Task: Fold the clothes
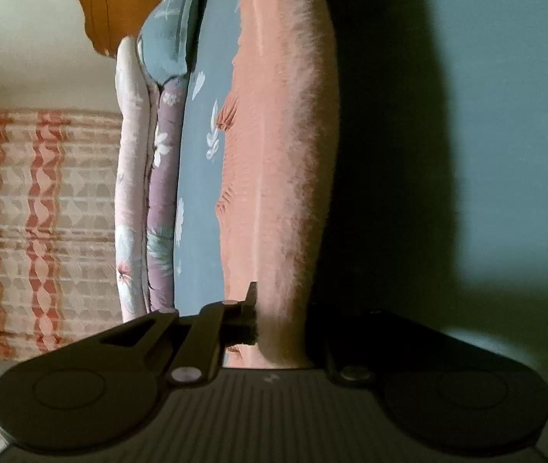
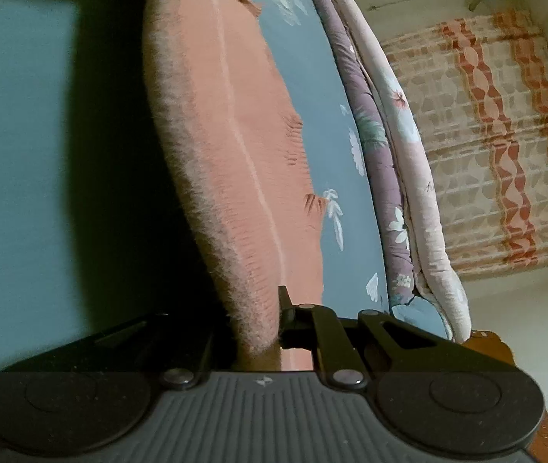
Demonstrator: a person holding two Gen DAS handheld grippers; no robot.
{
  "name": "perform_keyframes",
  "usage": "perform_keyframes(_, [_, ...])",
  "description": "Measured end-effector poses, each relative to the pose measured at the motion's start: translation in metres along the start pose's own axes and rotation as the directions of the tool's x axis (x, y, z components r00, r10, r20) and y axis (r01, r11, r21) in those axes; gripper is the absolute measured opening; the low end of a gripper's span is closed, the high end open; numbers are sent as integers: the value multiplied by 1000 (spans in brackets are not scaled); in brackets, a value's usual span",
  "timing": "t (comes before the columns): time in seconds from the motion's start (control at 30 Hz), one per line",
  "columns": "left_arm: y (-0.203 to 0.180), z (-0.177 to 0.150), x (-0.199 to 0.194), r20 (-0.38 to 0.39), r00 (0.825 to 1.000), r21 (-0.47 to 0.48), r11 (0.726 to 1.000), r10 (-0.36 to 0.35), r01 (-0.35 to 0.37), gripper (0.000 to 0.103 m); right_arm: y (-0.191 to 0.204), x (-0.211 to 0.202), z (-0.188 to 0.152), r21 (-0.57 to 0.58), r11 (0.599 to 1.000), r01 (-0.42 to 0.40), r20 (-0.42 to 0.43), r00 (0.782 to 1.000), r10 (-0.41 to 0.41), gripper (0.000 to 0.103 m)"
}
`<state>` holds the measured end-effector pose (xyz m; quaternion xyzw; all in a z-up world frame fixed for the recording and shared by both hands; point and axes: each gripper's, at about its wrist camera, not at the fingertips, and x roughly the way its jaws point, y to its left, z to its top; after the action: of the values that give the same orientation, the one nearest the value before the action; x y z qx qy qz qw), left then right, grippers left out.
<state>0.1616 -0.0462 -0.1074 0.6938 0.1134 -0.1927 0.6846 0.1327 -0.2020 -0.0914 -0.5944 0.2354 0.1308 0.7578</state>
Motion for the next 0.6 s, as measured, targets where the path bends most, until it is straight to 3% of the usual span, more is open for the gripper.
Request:
perform_keyframes(0.17, [-27,-4,-31,21,999,8,999,50,-50,8,37,-25,-5,-38,999,26,-19,999,-27,13])
perform_keyframes(0.4, [-56,-1,-45,9,998,-12,998,67,-67,9,57,-40,-5,11,999,39,-30,999,-38,15])
perform_keyframes(0.6, [-53,-12,-64,10,999,-162,986,-37,38,16,59,-58,-19,122,992,-31,-44,998,37,24])
